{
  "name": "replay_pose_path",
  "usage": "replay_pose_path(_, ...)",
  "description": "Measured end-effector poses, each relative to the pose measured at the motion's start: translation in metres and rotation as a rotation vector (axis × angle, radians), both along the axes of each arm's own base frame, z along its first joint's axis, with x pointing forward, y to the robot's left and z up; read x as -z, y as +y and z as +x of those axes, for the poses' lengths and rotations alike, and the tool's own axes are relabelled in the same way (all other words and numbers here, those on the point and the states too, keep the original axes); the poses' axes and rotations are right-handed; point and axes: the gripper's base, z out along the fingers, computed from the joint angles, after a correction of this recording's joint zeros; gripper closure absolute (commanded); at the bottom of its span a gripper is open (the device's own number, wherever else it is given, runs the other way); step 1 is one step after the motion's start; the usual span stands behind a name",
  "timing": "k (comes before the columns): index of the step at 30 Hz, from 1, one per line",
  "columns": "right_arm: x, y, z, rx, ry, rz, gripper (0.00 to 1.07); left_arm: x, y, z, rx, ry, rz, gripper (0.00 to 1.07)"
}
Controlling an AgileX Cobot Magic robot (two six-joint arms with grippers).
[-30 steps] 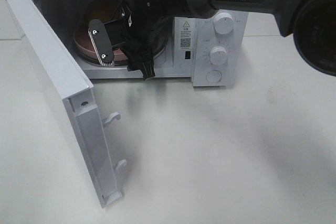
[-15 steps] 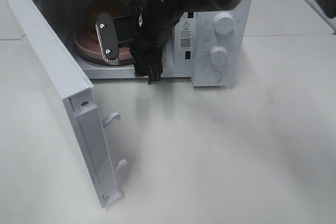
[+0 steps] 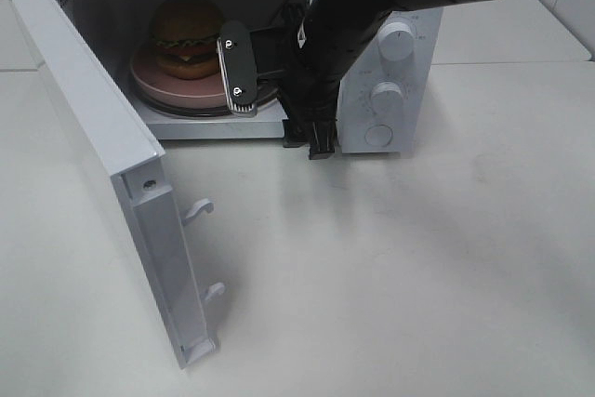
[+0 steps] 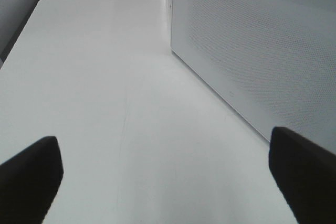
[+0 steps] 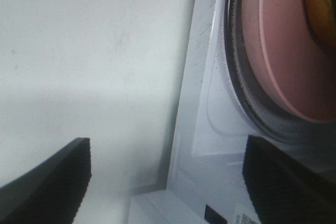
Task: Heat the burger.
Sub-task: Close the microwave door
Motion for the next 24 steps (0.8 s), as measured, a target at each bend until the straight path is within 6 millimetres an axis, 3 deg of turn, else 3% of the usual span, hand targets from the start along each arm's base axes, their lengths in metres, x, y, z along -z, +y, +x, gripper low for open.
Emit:
replay_pose_path(22,-0.038,-0.045,-0.062,0.137,0.015,0.094,0.31,0.0,0.0,0.0,0.0,0.0,0.0,0.07)
replay_pose_path(24,-0.044,-0.054,-0.075,0.179,0.021,0.117,0.31,0.0,0.0,0.0,0.0,0.0,0.0,0.07)
